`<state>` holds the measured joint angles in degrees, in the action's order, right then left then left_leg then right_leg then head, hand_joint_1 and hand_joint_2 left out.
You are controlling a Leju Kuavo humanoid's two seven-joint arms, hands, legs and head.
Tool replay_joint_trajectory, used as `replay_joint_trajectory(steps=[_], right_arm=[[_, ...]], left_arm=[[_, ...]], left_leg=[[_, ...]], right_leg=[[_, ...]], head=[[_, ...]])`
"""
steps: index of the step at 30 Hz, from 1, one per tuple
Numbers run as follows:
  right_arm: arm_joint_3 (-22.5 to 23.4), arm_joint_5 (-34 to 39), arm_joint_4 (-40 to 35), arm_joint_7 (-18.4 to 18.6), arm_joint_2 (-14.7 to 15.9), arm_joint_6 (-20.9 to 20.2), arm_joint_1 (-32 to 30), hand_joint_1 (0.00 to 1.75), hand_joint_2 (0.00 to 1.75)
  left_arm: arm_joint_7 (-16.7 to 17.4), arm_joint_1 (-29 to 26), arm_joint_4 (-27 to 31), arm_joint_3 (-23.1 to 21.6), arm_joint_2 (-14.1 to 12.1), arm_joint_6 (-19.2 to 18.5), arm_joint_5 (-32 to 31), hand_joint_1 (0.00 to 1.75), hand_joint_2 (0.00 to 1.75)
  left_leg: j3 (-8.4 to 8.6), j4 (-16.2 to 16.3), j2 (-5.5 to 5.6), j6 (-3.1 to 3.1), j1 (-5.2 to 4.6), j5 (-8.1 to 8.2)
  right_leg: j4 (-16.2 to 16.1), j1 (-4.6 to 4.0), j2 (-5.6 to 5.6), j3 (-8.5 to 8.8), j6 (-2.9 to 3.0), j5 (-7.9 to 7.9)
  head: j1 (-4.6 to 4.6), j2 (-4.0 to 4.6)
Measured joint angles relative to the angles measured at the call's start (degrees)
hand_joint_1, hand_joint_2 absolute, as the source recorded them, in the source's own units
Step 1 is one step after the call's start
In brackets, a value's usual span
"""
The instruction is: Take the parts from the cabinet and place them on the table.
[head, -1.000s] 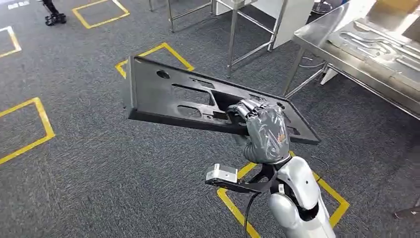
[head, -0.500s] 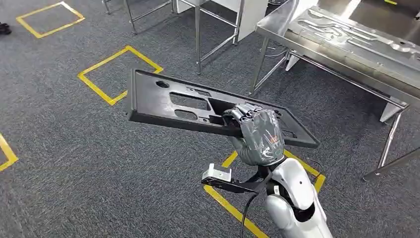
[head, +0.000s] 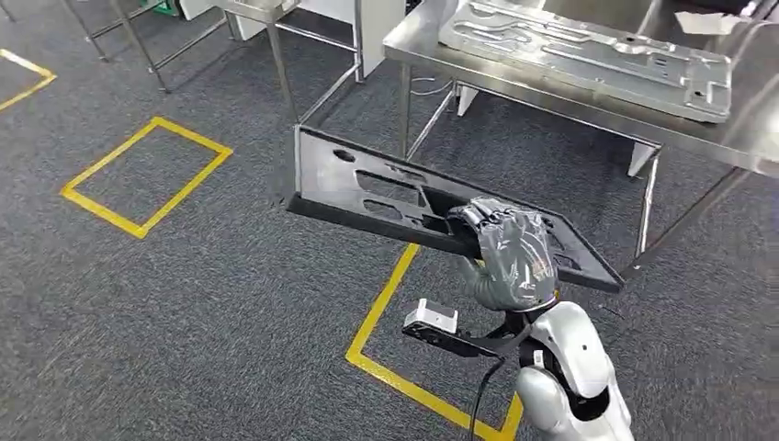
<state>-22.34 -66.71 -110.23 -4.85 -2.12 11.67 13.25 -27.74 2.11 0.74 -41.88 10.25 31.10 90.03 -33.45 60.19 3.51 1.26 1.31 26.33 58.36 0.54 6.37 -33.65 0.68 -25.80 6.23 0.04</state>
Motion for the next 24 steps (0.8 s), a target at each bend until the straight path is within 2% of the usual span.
replay_joint_trajectory(steps=[1, 2, 4, 5, 6, 7, 8, 10, 11, 12, 13, 14, 15, 16, 17, 20, 21, 22, 23, 24], right_arm=[[0.41, -0.04, -0.15, 0.07, 0.32, 0.15, -0.10, 1.75, 1.75], [0.83, -0.13, -0.41, 0.17, 0.68, 0.37, -0.28, 1.75, 1.75], [1.49, -0.13, -0.96, 0.22, 1.44, 0.59, -0.91, 1.75, 1.75], [1.98, -0.02, -1.26, 0.24, 2.05, 0.68, -1.26, 1.75, 1.75], [2.40, 0.07, -1.51, 0.24, 2.56, 0.74, -1.73, 1.75, 1.75], [2.82, 0.39, -1.79, 0.28, 3.13, 0.94, -1.72, 1.75, 1.75], [3.08, 0.74, -1.90, 0.28, 3.65, 1.16, -1.72, 1.75, 1.75], [3.65, 1.18, -1.92, 0.35, 4.70, 1.53, -2.32, 1.75, 1.75], [3.91, 1.44, -1.92, 0.37, 5.05, 1.73, -2.73, 1.75, 1.75], [4.17, 1.68, -1.92, 0.44, 5.42, 1.79, -3.07, 1.75, 1.75], [4.30, 1.92, -1.92, 0.48, 5.79, 1.81, -3.23, 1.75, 1.75], [4.44, 1.99, -1.92, 0.50, 6.08, 1.86, -3.37, 1.75, 1.75], [4.87, 2.03, -1.97, 0.50, 6.71, 2.12, -3.46, 1.75, 1.75], [5.20, 2.05, -2.10, 0.52, 6.88, 2.32, -3.47, 1.75, 1.75], [5.37, 2.18, -2.18, 0.52, 7.10, 2.51, -3.55, 1.75, 1.75], [6.05, 4.47, -2.40, 1.05, 8.15, 1.19, -4.26, 1.75, 1.75], [6.25, 5.93, -2.40, 1.33, 8.30, -0.14, -4.34, 1.75, 1.75], [6.51, 8.16, -2.45, 1.53, 8.59, -1.91, -4.12, 1.75, 1.75], [6.73, 11.09, -2.36, 1.79, 8.94, -4.07, -3.93, 1.75, 1.75], [6.90, 14.04, -2.25, 1.75, 9.20, -5.70, -4.01, 1.75, 1.75]], left_arm=[[-0.02, -0.11, -0.04, 0.26, -0.20, -0.39, -0.02, 0.00, 0.00], [-0.28, 0.02, -0.04, 0.33, -0.22, -0.66, -0.04, 0.00, 0.00], [-0.53, 0.08, -0.04, 0.41, -0.35, -1.16, 0.00, 0.00, 0.00], [-0.66, 0.15, -0.04, 0.46, -0.37, -1.59, 0.00, 0.00, 0.00], [-0.76, 0.20, -0.04, 0.48, -0.37, -1.90, -0.02, 0.00, 0.00], [-0.87, 0.12, -0.04, 0.50, -0.46, -2.18, 0.00, 0.00, 0.00], [-1.03, -0.04, -0.04, 0.52, -0.48, -2.49, 0.00, 0.00, 0.00], [-1.11, -0.16, -0.04, 0.52, -0.68, -3.19, 0.00, 0.00, 0.00], [-1.11, -0.16, -0.07, 0.52, -0.72, -3.50, 0.00, 0.00, 0.00], [-1.11, -0.15, -0.07, 0.52, -0.76, -3.82, 0.00, 0.00, 0.00], [-1.11, -0.14, -0.07, 0.52, -0.81, -4.09, -0.02, 0.00, 0.00], [-1.11, -0.06, -0.07, 0.52, -0.81, -4.33, -0.02, 0.00, 0.00], [-1.11, 0.01, -0.07, 0.52, -0.81, -4.78, -0.02, 0.00, 0.00], [-1.11, 0.02, -0.07, 0.52, -0.83, -5.05, -0.02, 0.00, 0.00], [-1.11, 0.08, -0.07, 0.50, -0.87, -5.44, -0.02, 0.00, 0.00], [-0.85, 0.32, -0.07, 0.50, -1.14, -7.13, -0.02, 0.00, 0.00], [-0.57, 0.48, -0.07, 0.52, -1.22, -7.56, -0.02, 0.00, 0.00], [-0.50, 0.48, -0.07, 0.50, -1.42, -8.11, -0.02, 0.00, 0.00], [-0.46, 0.48, -0.07, 0.50, -1.62, -8.68, -0.02, 0.00, 0.00], [-0.48, 0.41, -0.07, 0.48, -1.81, -9.18, -0.05, 0.00, 0.00]], left_leg=[[0.49, -0.74, 2.64, -0.11, 0.10, 1.10], [0.60, -0.71, 2.23, -0.50, 0.21, 1.11], [0.62, -0.82, 0.89, -1.20, -0.37, 1.03], [0.79, -1.22, 0.02, -1.64, -0.16, 0.78], [1.03, -1.66, -1.08, -2.09, 0.11, 0.53], [1.20, -2.01, -1.59, -2.37, 0.07, 0.47], [1.22, -2.11, -2.62, -2.64, -0.06, 0.48], [1.20, -2.09, -4.39, -2.75, -0.14, 0.67], [1.22, -2.08, -5.24, -2.74, -0.14, 0.79], [1.32, -2.07, -6.19, -2.71, -0.14, 0.94], [1.48, -2.07, -6.92, -2.59, -0.14, 1.08], [1.75, -2.08, -7.73, -2.40, -0.14, 1.27], [2.08, -2.09, -8.35, -2.21, -0.15, 1.50], [2.38, -2.05, -8.92, -1.83, -0.49, 1.80], [2.47, -2.00, -9.42, -1.46, -0.74, 2.08], [3.24, -2.54, -11.28, -0.59, -0.79, 2.54], [3.37, -2.10, -10.08, -0.03, -0.54, 2.98], [2.92, -0.43, -6.80, 0.04, -0.47, 3.89], [0.97, 3.41, -5.09, -0.05, -0.45, 5.91], [-1.52, 8.03, -4.45, -0.08, -0.39, 7.71]], right_leg=[[0.50, -0.30, 0.64, -0.55, -0.40, -0.23], [0.65, -0.18, 1.44, -0.98, -0.70, -0.16], [0.32, 0.39, 2.74, -1.27, -1.57, 0.26], [0.27, 0.37, 3.54, -1.41, -1.96, 0.36], [0.85, 0.25, 1.18, -1.45, -2.07, -0.04], [2.95, -0.17, -2.91, -2.56, -2.46, -1.52], [7.04, -0.09, -4.86, -4.73, -2.84, -3.74], [15.61, 0.21, -5.88, -9.21, -3.17, -7.07], [17.70, 0.32, -6.04, -10.38, -3.22, -7.31], [17.11, 0.40, -6.15, -10.18, -3.26, -6.26], [14.23, 0.39, -6.35, -8.76, -3.19, -4.33], [9.10, 0.33, -6.98, -5.98, -3.02, -1.69], [3.80, 0.13, -8.65, -2.97, -2.72, 0.47], [0.03, -0.35, -11.91, -1.08, -2.37, 0.49], [0.02, -0.77, -10.96, -1.16, -1.79, 0.55], [-0.03, -0.89, -8.80, -1.31, -0.96, 0.31], [-0.66, -0.04, -8.20, -0.70, -0.38, 0.59], [-0.72, -0.10, -7.83, -0.55, -0.09, 0.39], [-0.72, -0.13, -7.43, -0.46, 0.42, 0.04], [-0.71, -0.27, -6.98, -0.28, 0.72, -0.19]], head=[[0.00, 0.00], [-0.07, 0.00], [-0.04, 0.00], [-0.06, 0.00], [-0.04, 0.00], [-0.15, 0.00], [-0.13, 0.00], [-0.13, 0.00], [-0.13, 0.00], [-0.13, 0.00], [-0.13, 0.00], [-0.13, 0.00], [-0.13, 0.00], [-0.15, 0.00], [-0.11, 0.00], [-0.11, 0.00], [-0.13, 0.00], [-0.13, 0.00], [-0.11, 0.00], [-0.11, 0.00]])
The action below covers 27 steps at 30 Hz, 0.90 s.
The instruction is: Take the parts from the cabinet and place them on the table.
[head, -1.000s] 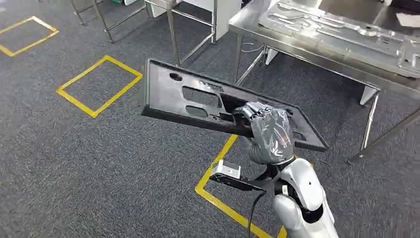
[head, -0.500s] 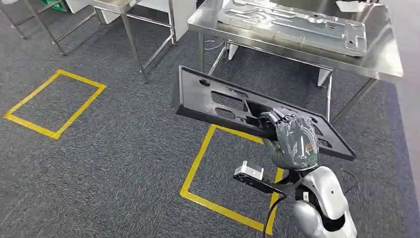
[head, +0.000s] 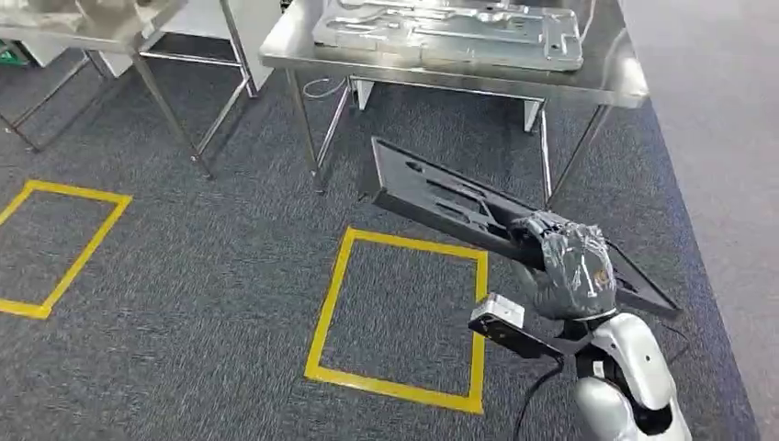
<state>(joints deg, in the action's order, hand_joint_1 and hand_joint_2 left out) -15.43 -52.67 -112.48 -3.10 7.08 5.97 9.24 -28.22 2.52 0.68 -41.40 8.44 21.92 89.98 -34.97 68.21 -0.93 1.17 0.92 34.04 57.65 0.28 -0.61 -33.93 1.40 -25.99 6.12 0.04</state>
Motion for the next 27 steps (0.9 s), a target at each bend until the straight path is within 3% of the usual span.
replay_joint_trajectory(steps=[1, 2, 3, 4, 6, 7, 8, 9, 11, 12, 13, 15, 16, 17, 18, 19, 20, 21, 22, 23, 24, 25, 27], right_arm=[[0.09, 2.21, 0.13, -0.16, 0.29, -0.88, -0.03, 1.75, 1.75], [0.22, 4.16, 0.39, -0.50, 0.57, -1.25, -0.05, 1.75, 1.75], [0.44, 4.82, 0.59, -0.75, 0.86, -1.23, -0.07, 1.75, 1.75], [0.77, 5.33, 0.72, -0.94, 1.05, -1.08, -0.02, 1.75, 1.75], [1.66, 6.42, 0.88, -1.20, 1.29, -0.90, 0.42, 1.75, 1.75], [2.06, 7.27, 0.94, -1.36, 1.45, -0.90, 0.79, 1.75, 1.75], [2.34, 8.10, 1.01, -1.58, 1.60, -0.90, 1.47, 1.75, 1.75], [2.54, 8.96, 1.01, -1.55, 1.73, -1.30, 1.92, 1.75, 1.75], [2.62, 10.43, 1.01, -1.55, 1.86, -2.28, 2.55, 1.75, 1.75], [2.60, 10.79, 0.98, -1.53, 1.93, -2.72, 2.97, 1.75, 1.75], [2.60, 11.16, 1.01, -1.38, 2.06, -3.09, 3.34, 1.75, 1.75], [2.56, 11.53, 1.22, -1.23, 2.64, -3.61, 4.95, 1.75, 1.75], [2.54, 11.53, 1.38, -1.16, 2.82, -3.85, 5.44, 1.75, 1.75], [2.49, 11.53, 1.62, -0.96, 3.08, -4.11, 5.88, 1.75, 1.75], [2.40, 11.53, 1.94, -0.64, 3.26, -4.42, 6.43, 1.75, 1.75], [2.38, 11.53, 2.18, -0.48, 3.45, -4.68, 6.88, 1.75, 1.75], [2.36, 11.53, 2.53, -0.42, 3.72, -4.99, 7.53, 1.75, 1.75], [2.34, 11.55, 2.80, -0.35, 3.87, -5.05, 8.15, 1.75, 1.75], [2.36, 11.58, 3.11, -0.33, 4.13, -5.05, 8.77, 1.75, 1.75], [2.45, 11.60, 3.58, -0.33, 4.35, -5.06, 9.33, 1.75, 1.75], [2.32, 11.60, 3.89, -0.33, 4.44, -5.21, 9.80, 1.75, 1.75], [2.45, 11.58, 3.91, -0.15, 4.59, -5.16, 9.90, 1.75, 1.75], [2.47, 11.53, 4.00, -0.11, 4.64, -5.10, 10.71, 1.75, 1.75]], left_arm=[[0.02, -0.08, 0.00, -0.02, -0.24, -0.29, 0.00, 0.00, 0.00], [0.00, -0.19, 0.00, -0.07, -0.39, -0.57, 0.02, 0.00, 0.00], [0.00, -0.29, -0.02, -0.13, -0.57, -0.79, 0.02, 0.00, 0.00], [0.00, -0.30, -0.02, -0.20, -0.70, -0.83, 0.02, 0.00, 0.00], [-0.02, -0.25, -0.02, -0.35, -0.88, -0.94, 0.02, 0.00, 0.00], [0.00, -0.31, -0.09, -0.37, -1.07, -0.94, 0.02, 0.00, 0.00], [-0.02, -0.18, -0.17, -0.39, -1.27, -0.96, 0.02, 0.00, 0.00], [0.07, 0.13, -0.17, -0.46, -1.25, -1.05, 0.02, 0.00, 0.00], [0.09, 0.17, -0.17, -0.59, -1.27, -1.42, 0.02, 0.00, 0.00], [0.09, 0.30, -0.17, -0.72, -1.25, -1.60, 0.02, 0.00, 0.00], [0.11, 0.31, -0.17, -0.85, -1.29, -1.88, 0.02, 0.00, 0.00], [0.24, 0.31, -0.17, -1.13, -1.42, -2.19, 0.05, 0.00, 0.00], [0.28, 0.31, -0.17, -1.35, -1.42, -2.45, 0.02, 0.00, 0.00], [0.35, 0.33, -0.17, -1.51, -1.42, -2.69, 0.02, 0.00, 0.00], [0.41, 0.30, -0.17, -1.66, -1.42, -2.89, 0.02, 0.00, 0.00], [0.42, 0.29, -0.17, -1.73, -1.42, -3.06, 0.02, 0.00, 0.00], [0.42, 0.30, -0.17, -1.79, -1.44, -3.23, 0.04, 0.00, 0.00], [0.42, 0.32, -0.17, -1.84, -1.47, -3.46, 0.02, 0.00, 0.00], [0.42, 0.28, -0.17, -1.88, -1.53, -3.76, 0.05, 0.00, 0.00], [0.46, 0.28, -0.24, -1.94, -1.68, -3.93, 0.05, 0.00, 0.00], [0.42, 0.51, -0.24, -2.01, -1.71, -3.98, 0.02, 0.00, 0.00], [0.42, 0.57, -0.24, -2.12, -1.71, -4.11, 0.02, 0.00, 0.00], [0.39, 0.76, -0.24, -2.36, -1.77, -4.48, 0.02, 0.00, 0.00]], left_leg=[[-2.60, 4.55, 0.36, -0.03, -0.08, 1.49], [-4.89, 8.04, 0.43, -0.10, -0.15, 1.97], [-5.61, 8.24, 0.44, -0.27, -0.18, 0.80], [-4.97, 5.65, 0.48, -0.60, -0.27, -1.75], [-1.42, -3.88, 0.66, -1.60, -0.61, -8.18], [-0.05, -7.32, 1.09, -2.36, -0.95, -9.35], [0.81, -8.67, 1.15, -2.53, -1.01, -8.31], [1.05, -9.02, 1.07, -2.54, -1.17, -7.78], [1.43, -10.20, 1.04, -3.16, -1.29, -7.51], [2.85, -10.89, 1.09, -3.37, -0.76, -7.62], [3.76, -11.59, 1.09, -3.55, -0.77, -7.49], [4.77, -12.07, 1.00, -3.89, -0.75, -6.90], [5.27, -12.12, 1.00, -3.84, -0.72, -6.41], [5.86, -12.12, 1.03, -3.71, -0.60, -5.86], [6.68, -12.12, 1.09, -3.49, -0.44, -5.21], [7.54, -12.12, 1.13, -3.24, -0.28, -4.54], [8.80, -12.12, 1.14, -2.94, -0.06, -3.63], [9.99, -12.12, 1.12, -2.61, 0.10, -2.76], [10.43, -12.21, 1.03, -2.26, 0.16, -1.86], [11.69, -11.82, 0.95, -1.82, 0.09, -1.11], [11.36, -12.31, 0.89, -1.28, 0.03, -0.59], [12.19, -12.91, 0.72, -0.80, 0.04, -0.15], [12.62, -11.22, 0.62, -0.11, 0.05, -1.52]], right_leg=[[0.02, -0.14, 0.43, 0.20, 0.20, -0.29], [0.06, -0.36, 0.95, 0.56, 0.32, -0.57], [0.07, -0.54, 1.40, 1.12, 0.34, -0.91], [0.08, -0.71, 1.74, 1.81, 0.29, -1.34], [0.08, -0.94, 2.07, 3.39, 0.20, -2.32], [0.03, -0.84, 2.12, 3.83, 0.13, -2.87], [0.26, -1.21, 2.34, 3.89, -0.34, -3.15], [0.05, -0.85, 2.54, 3.75, -0.71, -3.12], [0.34, -0.77, 2.55, 4.21, -1.54, -2.63], [1.10, -0.78, 2.54, 3.98, -1.62, -2.74], [3.14, -0.61, 1.83, 3.12, -2.09, -2.46], [10.12, -0.06, 1.37, -1.91, -3.03, -4.15], [13.60, 0.30, 1.30, -4.76, -3.58, -5.72], [15.71, 0.60, 1.26, -6.94, -3.76, -7.02], [15.98, 0.91, 1.16, -8.25, -4.15, -7.16], [14.46, 1.12, 1.06, -8.44, -4.39, -6.22], [10.50, 1.35, 0.85, -7.67, -4.73, -3.57], [5.86, 1.53, 0.52, -6.47, -4.83, 0.26], [1.64, 1.63, 0.03, -5.67, -4.73, 5.15], [1.09, 1.16, -0.33, -6.00, -4.24, 5.55], [1.46, 0.79, -0.11, -5.66, -3.24, 3.92], [1.60, 0.64, 0.13, -5.44, -2.74, 4.34], [1.28, 0.74, 0.51, -4.27, -1.76, 3.44]], head=[[0.00, 0.00], [0.00, 0.00], [0.00, 0.00], [0.00, 0.00], [0.00, 0.00], [-0.02, 0.00], [-0.02, 0.00], [0.00, 0.00], [-0.04, 0.00], [0.04, 0.00], [-0.09, 0.00], [-0.07, 0.00], [-0.07, 0.00], [-0.07, 0.00], [-0.07, 0.00], [-0.07, 0.00], [-0.07, 0.00], [-0.07, 0.00], [-0.09, 0.00], [-0.04, 0.00], [-0.22, 0.00], [-0.20, 0.00], [-0.18, 0.00]])
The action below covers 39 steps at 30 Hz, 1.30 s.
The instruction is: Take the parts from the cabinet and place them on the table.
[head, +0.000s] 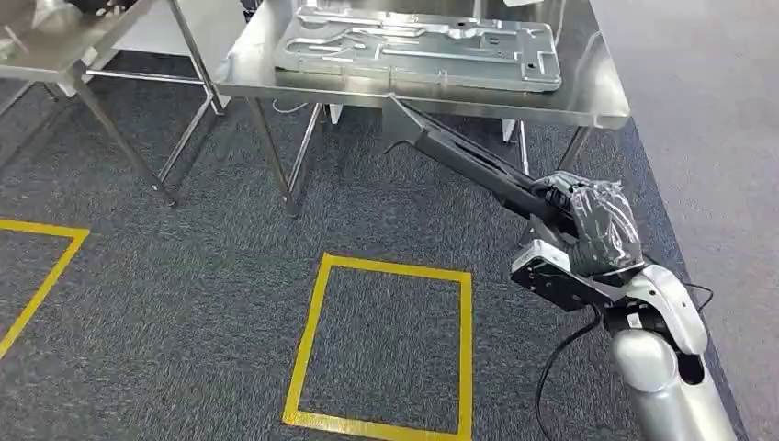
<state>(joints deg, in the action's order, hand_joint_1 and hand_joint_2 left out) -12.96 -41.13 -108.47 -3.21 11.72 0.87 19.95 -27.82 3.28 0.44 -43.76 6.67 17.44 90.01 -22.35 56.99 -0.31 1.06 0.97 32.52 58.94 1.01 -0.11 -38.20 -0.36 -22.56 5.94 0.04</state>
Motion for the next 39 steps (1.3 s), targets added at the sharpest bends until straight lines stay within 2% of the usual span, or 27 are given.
replay_joint_trajectory(steps=[2, 3, 5, 6, 7, 8, 9, 11, 12, 14, 16, 18, 20, 21, 22, 23, 24, 26, 27, 30, 31, 32, 34, 36, 37, 38, 39], right_arm=[[-0.04, -0.24, 0.02, 0.00, 0.00, 0.09, 0.55, 1.75, 1.75], [-0.02, -0.28, 0.04, 0.00, 0.00, 0.09, 0.91, 1.75, 1.75], [-0.09, -0.66, 0.17, 0.07, -0.02, 0.09, 1.20, 1.75, 1.75], [-0.20, -0.85, 0.22, 0.11, -0.02, 0.07, 1.20, 1.75, 1.75], [-0.22, -0.96, 0.28, 0.18, -0.02, 0.04, 1.18, 1.75, 1.75], [-0.22, -1.03, 0.33, 0.29, -0.02, 0.00, 1.19, 1.75, 1.75], [-0.24, -1.07, 0.33, 0.28, -0.02, -0.04, 1.22, 1.75, 1.75], [-0.28, -1.14, 0.68, 0.35, -0.02, -0.13, 1.47, 1.75, 1.75], [-0.44, -1.14, 0.76, 0.39, -0.04, -0.42, 1.37, 1.75, 1.75], [-0.50, -1.11, 0.79, 0.85, -0.04, -0.70, 1.60, 1.75, 1.75], [-0.39, 1.24, 0.76, 1.75, -0.09, -0.66, 1.87, 1.75, 1.75], [0.39, 8.77, 0.74, 2.58, -0.63, -0.33, 1.85, 1.75, 1.75], [1.01, 14.74, 0.74, 2.75, -0.96, 0.99, 1.37, 1.75, 1.75], [1.33, 17.06, 0.74, 2.64, -1.01, 1.84, 0.92, 1.75, 1.75], [1.72, 19.33, 0.76, 2.30, -1.01, 2.23, 0.59, 1.75, 1.75], [2.06, 20.88, 0.76, 1.92, -1.01, 2.23, 0.47, 1.75, 1.75], [2.36, 21.11, 0.76, 1.53, -0.98, 2.30, 0.51, 1.75, 1.75], [2.84, 18.26, 0.93, 1.29, -0.79, 2.86, 0.46, 1.75, 1.75], [3.06, 17.20, 1.11, 1.29, -0.61, 3.26, 0.42, 1.75, 1.75], [3.26, 16.04, 1.16, 1.75, -0.39, 3.17, 0.15, 1.75, 1.75], [3.26, 15.52, 1.13, 1.86, -0.39, 3.17, 0.08, 1.75, 1.75], [3.26, 15.06, 1.16, 1.99, -0.37, 3.17, 0.09, 1.75, 1.75], [3.28, 14.99, 1.24, 2.51, -0.35, 3.21, 0.10, 1.75, 1.75], [3.30, 15.13, 1.53, 2.91, -0.35, 3.28, 0.08, 1.75, 1.75], [3.41, 15.49, 1.62, 3.30, -0.35, 3.34, 0.08, 1.75, 1.75], [3.67, 15.96, 1.75, 3.59, -0.35, 3.37, 0.05, 1.75, 1.75], [3.96, 16.55, 1.75, 3.72, -0.33, 3.41, 0.04, 1.75, 1.75]], left_arm=[[-0.07, 0.29, 0.00, -0.24, -0.09, -0.31, 0.00, 0.00, 0.00], [-0.07, 0.30, 0.00, -0.33, -0.13, -0.44, -0.02, 0.00, 0.00], [-0.04, 0.19, 0.00, -0.44, -0.24, -0.70, 0.00, 0.00, 0.00], [-0.04, 0.09, 0.00, -0.50, -0.31, -0.90, 0.00, 0.00, 0.00], [-0.04, -0.01, 0.00, -0.55, -0.35, -1.10, 0.00, 0.00, 0.00], [-0.04, -0.11, 0.00, -0.59, -0.48, -1.18, 0.00, 0.00, 0.00], [-0.04, -0.20, 0.00, -0.63, -0.52, -1.31, 0.00, 0.00, 0.00], [-0.09, -0.63, -0.18, -0.70, -1.18, -1.60, -0.02, 0.00, 0.00], [-0.02, -0.61, -0.18, -0.74, -1.16, -1.75, 0.02, 0.00, 0.00], [-0.07, -0.50, -0.17, -0.83, -1.16, -2.19, 0.02, 0.00, 0.00], [-0.04, -0.19, -0.11, -0.90, -1.07, -2.54, 0.00, 0.00, 0.00], [0.08, 0.02, -0.11, -0.98, -1.27, -2.65, 0.00, 0.00, 0.00], [0.46, 0.01, -0.11, -1.29, -1.27, -2.71, 0.00, 0.00, 0.00], [0.57, -0.01, -0.11, -1.51, -1.27, -2.74, -0.02, 0.00, 0.00], [0.70, -0.10, -0.09, -1.79, -1.27, -2.74, 0.00, 0.00, 0.00], [0.83, -0.13, -0.09, -1.95, -1.27, -2.73, 0.00, 0.00, 0.00], [0.83, -0.11, -0.09, -2.10, -1.29, -2.73, 0.00, 0.00, 0.00], [0.83, -0.26, -0.11, -2.21, -1.33, -2.67, 0.02, 0.00, 0.00], [0.85, -0.05, -0.09, -2.23, -1.40, -2.65, 0.02, 0.00, 0.00], [0.87, -0.04, -0.02, -2.34, -1.38, -2.71, 0.00, 0.00, 0.00], [0.90, -0.03, -0.02, -2.38, -1.46, -2.78, 0.00, 0.00, 0.00], [0.87, 0.01, -0.02, -2.45, -1.46, -2.86, 0.00, 0.00, 0.00], [0.90, 0.17, -0.02, -2.67, -1.46, -3.11, -0.04, 0.00, 0.00], [0.96, 0.13, -0.02, -2.97, -1.46, -3.35, -0.02, 0.00, 0.00], [0.96, 0.00, -0.02, -3.21, -1.49, -3.46, -0.02, 0.00, 0.00], [0.96, -0.15, -0.02, -3.43, -1.57, -3.52, -0.02, 0.00, 0.00], [0.96, -0.26, -0.02, -3.63, -1.64, -3.61, 0.00, 0.00, 0.00]], left_leg=[[-4.41, 8.15, 0.09, 0.07, 0.22, -1.38], [-7.62, 12.77, 0.11, 0.13, 0.23, -0.15], [-12.77, 18.10, 0.12, 0.26, 0.15, 5.15], [-14.31, 18.42, 0.12, 0.21, 0.15, 7.39], [-15.18, 17.14, 0.11, -0.04, 0.12, 8.09], [-15.41, 13.97, 0.12, -0.49, 0.00, 6.36], [-15.28, 10.30, 0.17, -1.05, -0.29, 2.69], [-16.25, 2.85, 0.49, -2.46, -1.25, -9.49], [-15.97, 3.16, 0.72, -2.30, -1.22, -8.21], [-15.34, 2.39, 0.78, -2.75, -1.21, -8.49], [-13.52, 1.54, 0.85, -3.30, -0.81, -8.35], [-11.90, 1.00, 0.86, -3.82, -0.75, -7.54], [-10.71, 0.90, 0.87, -3.77, -0.74, -6.37], [-9.87, 0.91, 0.93, -3.75, -0.70, -5.71], [-8.98, 0.92, 1.59, -3.57, -0.63, -5.05], [-8.02, 0.92, 1.79, -3.31, -0.53, -4.33], [-6.88, 0.92, 1.95, -3.10, -0.44, -3.56], [-5.58, 0.69, 2.43, -2.57, -0.34, -2.16], [-5.11, 0.67, 2.87, -2.13, -0.35, -1.78], [-3.92, 0.31, 3.06, -0.94, -0.40, -1.86], [-3.99, 0.78, 2.94, -0.74, -0.31, -1.47], [-4.67, 3.22, 2.07, -0.80, -0.28, -1.45], [-10.06, 11.72, 1.15, -0.51, -0.26, 0.75], [-15.46, 18.38, 0.97, -0.15, -0.28, 4.53], [-16.59, 18.45, 0.93, -0.31, -0.29, 4.43], [-16.64, 16.37, 0.89, -0.59, -0.32, 2.90], [-15.80, 12.33, 0.82, -0.83, -0.38, -0.04]], right_leg=[[-0.82, 0.12, 0.10, 1.71, 0.96, -1.08], [-0.88, 0.09, 0.11, 2.40, 1.28, -1.70], [-0.90, -0.10, 0.44, 3.95, 1.56, -3.11], [-0.90, -0.26, 0.62, 4.87, 1.59, -3.83], [-0.90, -0.41, 0.84, 5.97, 1.58, -4.65], [-0.91, -0.56, 0.90, 7.26, 1.58, -5.59], [-0.92, -0.73, 0.92, 8.35, 1.55, -6.37], [-0.47, -1.09, 1.10, 9.55, 1.22, -7.83], [-0.88, -1.03, 1.57, 9.52, 0.73, -8.31], [-0.46, -1.01, 1.55, 10.08, 0.15, -8.38], [0.47, -0.78, 1.28, 10.07, -0.44, -8.32], [7.67, -0.63, 0.70, 6.07, -1.02, -8.95], [14.71, -0.28, 0.64, 0.59, -1.57, -12.74], [16.06, -0.10, 0.57, -1.28, -1.82, -14.23], [15.30, 0.05, 0.50, -2.02, -2.01, -14.22], [12.75, 0.19, 0.48, -1.84, -1.98, -12.67], [8.43, 0.33, 0.51, -0.86, -2.17, -9.47], [-0.01, 0.76, 1.66, 1.03, -2.27, 0.47], [-0.02, 0.18, 1.54, 0.77, -1.80, -1.43], [-0.60, -0.16, 0.99, 1.89, 0.01, -1.60], [-0.94, 0.21, 0.86, 2.97, 0.32, -1.65], [-1.12, 0.16, 0.48, 3.81, 0.81, -2.11], [-1.12, -0.09, -0.05, 4.65, 1.35, -3.06], [-1.12, -0.39, -0.37, 5.79, 1.57, -4.21], [-1.12, -0.53, -0.43, 6.50, 1.56, -4.75], [-1.12, -0.66, -0.54, 7.31, 1.56, -5.34], [-1.13, -0.80, -0.65, 8.21, 1.53, -5.97]], head=[[0.02, 0.00], [0.00, 0.00], [0.02, 0.00], [0.02, 0.00], [0.00, 0.00], [0.02, 0.00], [0.02, 0.00], [0.00, 0.00], [0.00, 0.00], [-0.06, 0.00], [-0.02, 0.00], [-0.04, 0.00], [-0.04, 0.00], [-0.04, 0.00], [-0.04, 0.00], [-0.04, 0.00], [-0.04, 0.00], [-0.06, 0.00], [-0.06, 0.00], [-0.30, 0.00], [-0.30, 0.00], [-0.28, 0.00], [-0.24, 0.00], [-0.24, 0.00], [-0.24, 0.00], [-0.24, 0.00], [-0.24, 0.00]])
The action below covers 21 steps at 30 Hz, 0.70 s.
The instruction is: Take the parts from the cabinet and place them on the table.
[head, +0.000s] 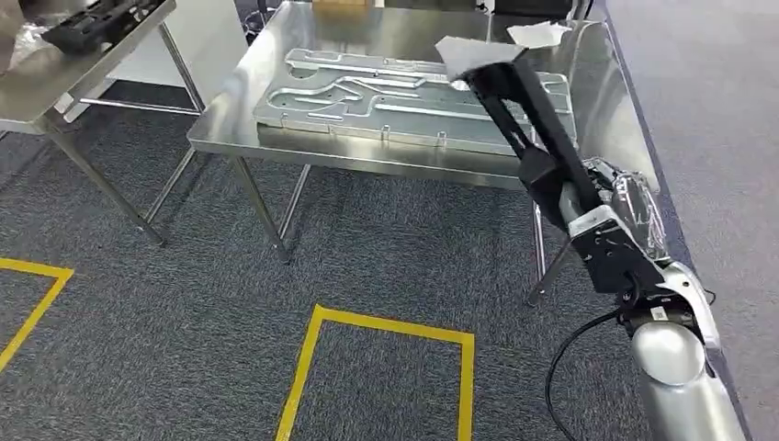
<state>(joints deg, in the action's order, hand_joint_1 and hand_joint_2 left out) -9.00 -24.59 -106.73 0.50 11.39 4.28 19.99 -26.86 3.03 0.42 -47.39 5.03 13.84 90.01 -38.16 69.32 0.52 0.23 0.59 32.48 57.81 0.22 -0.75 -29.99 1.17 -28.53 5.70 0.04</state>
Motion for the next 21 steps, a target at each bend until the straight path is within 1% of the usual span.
replay_joint_trajectory(steps=[1, 2, 3, 4, 5, 6, 7, 8, 9, 10, 11, 12, 13, 14, 15, 16, 17, 18, 19, 20, 21], right_arm=[[0.26, 0.28, -0.02, 0.00, 0.00, 0.13, 0.00, 1.75, 1.75], [0.52, 0.48, 0.00, -0.02, 0.02, 0.31, -0.06, 1.75, 1.75], [0.65, 0.59, 0.00, -0.07, 0.04, 0.46, -0.17, 1.75, 1.75], [0.83, 0.61, -0.07, -0.26, 0.26, 0.77, -0.22, 1.75, 1.75], [0.87, 0.41, -0.26, -0.52, 0.35, 0.87, -0.52, 1.75, 1.75], [0.96, 0.17, -0.43, -0.76, 0.52, 1.00, -0.96, 1.75, 1.75], [1.14, -0.05, -0.72, -0.83, 0.79, 1.09, -1.09, 1.75, 1.75], [1.35, -0.13, -0.85, -1.03, 0.94, 1.14, -1.27, 1.75, 1.75], [1.60, -0.13, -1.16, -1.14, 1.16, 1.22, -1.22, 1.75, 1.75], [1.84, -0.13, -1.42, -1.29, 1.36, 1.38, -1.26, 1.75, 1.75], [1.99, -0.18, -1.55, -1.42, 1.46, 1.46, -1.41, 1.75, 1.75], [2.03, -0.24, -1.60, -1.68, 1.62, 1.49, -1.70, 1.75, 1.75], [2.10, -0.31, -1.62, -1.79, 1.73, 1.53, -1.97, 1.75, 1.75], [2.23, -0.31, -1.62, -1.79, 1.79, 1.55, -2.16, 1.75, 1.75], [2.34, -0.31, -1.73, -1.81, 1.90, 1.55, -2.23, 1.75, 1.75], [2.49, -0.31, -1.94, -1.84, 2.05, 1.57, -2.25, 1.75, 1.75], [2.71, -0.31, -2.16, -1.90, 2.23, 1.66, -2.28, 1.75, 1.75], [3.03, -0.20, -2.25, -1.97, 2.34, 1.92, -2.39, 1.75, 1.75], [3.21, 0.00, -2.30, -2.03, 2.36, 1.99, -2.34, 1.75, 1.75], [3.52, 0.11, -2.67, -2.05, 2.45, 2.03, -2.49, 1.75, 1.75], [3.87, 0.11, -3.00, -2.06, 2.56, 2.10, -2.49, 1.75, 1.75]], left_arm=[[0.02, -0.10, 0.00, -0.15, -0.15, -0.09, -0.02, 0.00, 0.00], [0.02, -0.26, 0.00, -0.28, -0.33, -0.13, 0.00, 0.00, 0.00], [0.09, -0.27, 0.02, -0.44, -0.48, -0.20, -0.02, 0.00, 0.00], [0.04, -0.07, 0.04, -0.63, -0.52, -0.33, -0.02, 0.00, 0.00], [0.07, -0.16, 0.07, -0.85, -0.52, -0.48, -0.02, 0.00, 0.00], [0.05, -0.23, 0.07, -1.11, -0.63, -0.59, 0.00, 0.00, 0.00], [-0.02, -0.24, 0.13, -1.31, -0.61, -0.77, 0.00, 0.00, 0.00], [-0.15, -0.26, 0.22, -1.48, -0.61, -0.98, 0.00, 0.00, 0.00], [-0.20, -0.10, 0.22, -1.53, -0.68, -1.09, 0.00, 0.00, 0.00], [-0.20, 0.00, 0.22, -1.55, -0.70, -1.14, 0.00, 0.00, 0.00], [-0.26, -0.02, 0.22, -1.57, -0.70, -1.24, 0.00, 0.00, 0.00], [-0.33, -0.07, 0.22, -1.62, -0.70, -1.42, 0.00, 0.00, 0.00], [-0.35, -0.12, 0.22, -1.70, -0.68, -1.57, 0.00, 0.00, 0.00], [-0.35, -0.15, 0.24, -1.77, -0.68, -1.68, 0.00, 0.00, 0.00], [-0.35, -0.14, 0.26, -1.86, -0.68, -1.75, 0.00, 0.00, 0.00], [-0.37, -0.11, 0.33, -1.97, -0.68, -1.81, 0.00, 0.00, 0.00], [-0.48, -0.10, 0.37, -2.05, -0.70, -1.84, 0.00, 0.00, 0.00], [-0.55, 0.00, 0.37, -2.12, -0.74, -1.84, 0.00, 0.00, 0.00], [-0.68, 0.10, 0.37, -2.23, -0.74, -1.88, 0.00, 0.00, 0.00], [-0.72, 0.04, 0.39, -2.40, -0.74, -1.92, 0.00, 0.00, 0.00], [-0.72, 0.02, 0.39, -2.49, -0.74, -1.97, 0.00, 0.00, 0.00]], left_leg=[[1.41, -5.26, -0.14, -0.66, -0.18, -4.15], [2.22, -9.38, -0.60, -1.47, -0.61, -8.25], [1.96, -9.30, -0.53, -1.34, -0.90, -6.83], [2.19, -9.54, -0.46, -1.53, -1.04, -6.27], [2.57, -10.15, -0.38, -1.97, -1.07, -7.15], [3.00, -10.43, -0.23, -2.48, -0.98, -7.04], [4.29, -10.98, -0.04, -2.78, -0.77, -7.25], [5.08, -11.46, -0.07, -2.86, -0.63, -7.25], [5.55, -11.68, -0.05, -3.14, -0.54, -7.08], [5.79, -11.68, -0.02, -3.27, -0.48, -6.85], [6.03, -11.68, 0.08, -3.27, -0.48, -6.47], [6.41, -11.67, 0.18, -3.24, -0.48, -5.99], [6.95, -11.67, 0.35, -3.16, -0.43, -5.50], [7.57, -11.67, 0.53, -3.01, -0.37, -5.01], [8.40, -11.66, 0.66, -2.80, -0.29, -4.42], [9.25, -11.66, 0.72, -2.58, -0.20, -3.79], [9.81, -11.71, 0.75, -2.24, -0.19, -3.11], [10.60, -11.28, 0.80, -1.84, -0.27, -2.54], [10.37, -11.60, 0.96, -1.42, -0.31, -2.29], [10.52, -12.02, 0.94, -0.96, -0.28, -1.96], [10.77, -11.23, 0.88, -0.53, -0.31, -2.44]], right_leg=[[-0.01, -0.11, -0.16, 0.96, -0.04, -0.66], [-0.15, -0.04, -0.24, 1.23, -0.10, -1.18], [-0.04, -0.31, -0.12, 1.78, -0.54, -1.56], [-0.16, -0.19, -0.07, 1.79, -0.94, -1.90], [-0.15, -0.15, -0.03, 2.41, -1.27, -1.77], [0.77, -0.22, -0.01, 2.27, -1.83, -0.98], [1.04, -0.21, -0.01, 2.60, -2.20, -1.34], [2.28, 0.14, 0.16, 2.42, -2.47, -1.91], [5.12, 0.16, 0.32, 0.71, -2.77, -2.81], [9.04, 0.24, 0.50, -1.92, -2.94, -4.20], [12.94, 0.42, 0.56, -4.78, -3.15, -5.87], [15.98, 0.64, 0.56, -7.51, -3.36, -7.50], [16.68, 0.82, 0.55, -9.09, -3.66, -7.77], [15.22, 0.99, 0.55, -9.44, -3.94, -6.64], [11.71, 1.14, 0.54, -8.80, -3.91, -4.10], [7.19, 1.22, 0.54, -7.60, -3.91, -0.65], [2.41, 1.29, 0.54, -6.46, -3.89, 3.83], [1.11, 1.01, 0.52, -6.61, -3.52, 4.82], [1.01, 0.66, 0.43, -6.48, -2.75, 3.50], [1.02, 0.51, 0.54, -6.19, -2.25, 4.40], [0.70, 0.60, 0.66, -5.94, -1.81, 4.05]], head=[[0.00, 0.00], [-0.02, 0.00], [0.00, 0.00], [-0.02, 0.00], [0.02, 0.00], [0.00, 0.00], [0.00, 0.00], [-0.04, 0.00], [-0.02, 0.00], [-0.02, 0.00], [-0.02, 0.00], [-0.02, 0.00], [-0.02, 0.00], [-0.02, 0.00], [-0.02, 0.00], [-0.02, 0.00], [-0.04, 0.00], [0.02, 0.00], [-0.22, 0.00], [-0.18, 0.00], [-0.13, 0.00]])
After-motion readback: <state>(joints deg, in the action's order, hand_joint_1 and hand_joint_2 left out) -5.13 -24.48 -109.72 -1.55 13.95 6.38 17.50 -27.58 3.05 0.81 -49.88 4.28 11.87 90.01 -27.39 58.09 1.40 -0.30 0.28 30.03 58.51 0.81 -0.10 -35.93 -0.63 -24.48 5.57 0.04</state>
